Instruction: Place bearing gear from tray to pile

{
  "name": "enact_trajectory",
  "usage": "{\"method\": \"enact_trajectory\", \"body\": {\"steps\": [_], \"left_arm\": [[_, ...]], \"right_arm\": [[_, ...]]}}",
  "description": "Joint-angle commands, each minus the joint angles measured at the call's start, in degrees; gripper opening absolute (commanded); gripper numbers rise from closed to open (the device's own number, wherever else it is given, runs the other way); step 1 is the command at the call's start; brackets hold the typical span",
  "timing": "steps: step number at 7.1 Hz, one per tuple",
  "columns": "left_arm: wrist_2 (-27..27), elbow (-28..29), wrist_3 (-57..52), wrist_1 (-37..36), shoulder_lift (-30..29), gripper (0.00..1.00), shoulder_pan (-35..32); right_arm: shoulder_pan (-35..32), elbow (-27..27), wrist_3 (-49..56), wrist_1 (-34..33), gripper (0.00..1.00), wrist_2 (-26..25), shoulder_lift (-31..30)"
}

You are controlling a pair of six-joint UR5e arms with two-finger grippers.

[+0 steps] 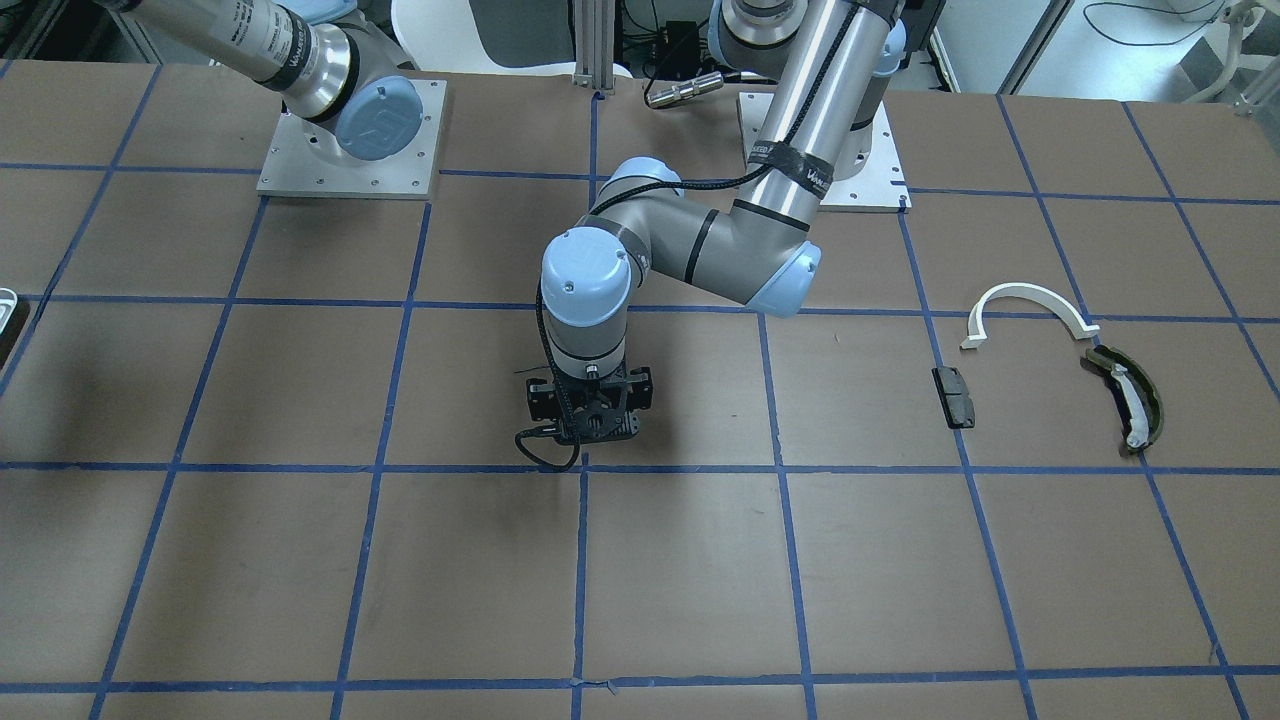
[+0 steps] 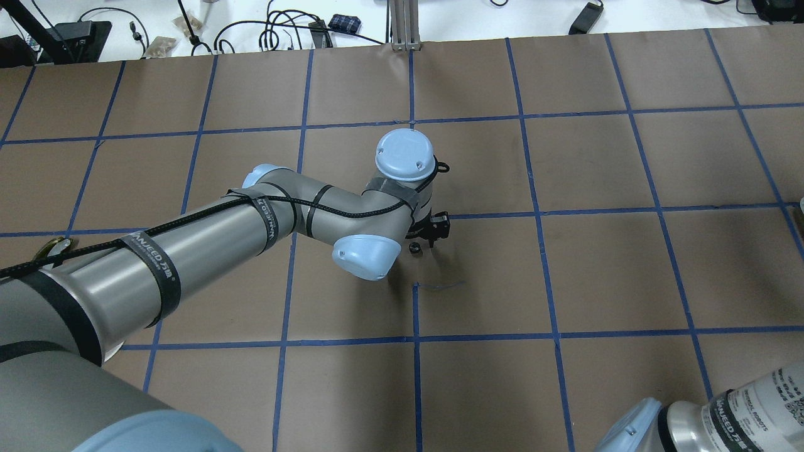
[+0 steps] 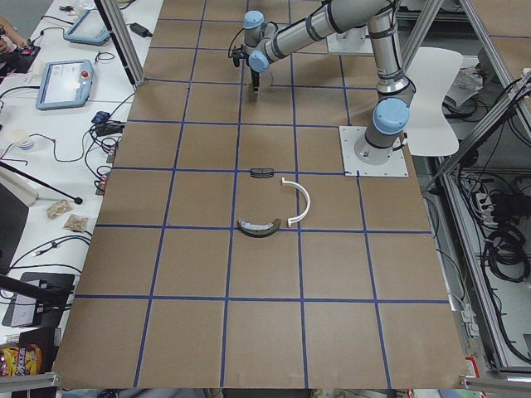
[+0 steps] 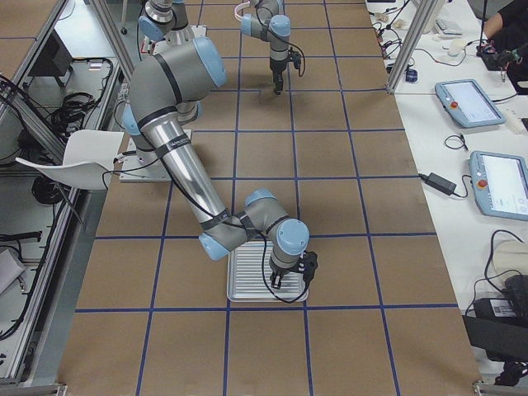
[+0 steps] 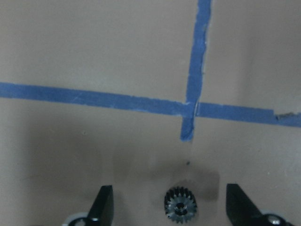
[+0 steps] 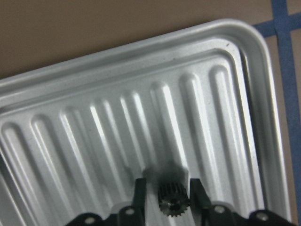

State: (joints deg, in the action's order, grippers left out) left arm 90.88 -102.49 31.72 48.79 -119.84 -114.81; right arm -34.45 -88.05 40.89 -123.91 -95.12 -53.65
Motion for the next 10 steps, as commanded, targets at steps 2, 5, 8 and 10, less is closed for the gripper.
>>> {"method": "enact_trajectory", "body": {"steps": [2,5,8,10], "left_arm": [[0.0,-0.3,0.0,-0.4,-0.1,0.41,-0.1],[0.2,0.0,-0.3,-0.5,0.0,0.36,-0.1],[0.8,-0.6,-1.7,0.2,3.5,0.0,1.4],[0.7,-4.9,-16.9,4.0,9.7,0.0,9.8]], "right_arm": [[0.0,-0.8,0.4,0.1,0.05,-3.0,0.0],[-0.5,0.3,-0.1,5.4,0.0,-5.3,-3.2],[-7.3,0.2,-2.4,6.6,0.0,-4.9,-7.2],[-17.0,-0.5,-10.2,8.5,0.0,-3.6,-8.5]]}}
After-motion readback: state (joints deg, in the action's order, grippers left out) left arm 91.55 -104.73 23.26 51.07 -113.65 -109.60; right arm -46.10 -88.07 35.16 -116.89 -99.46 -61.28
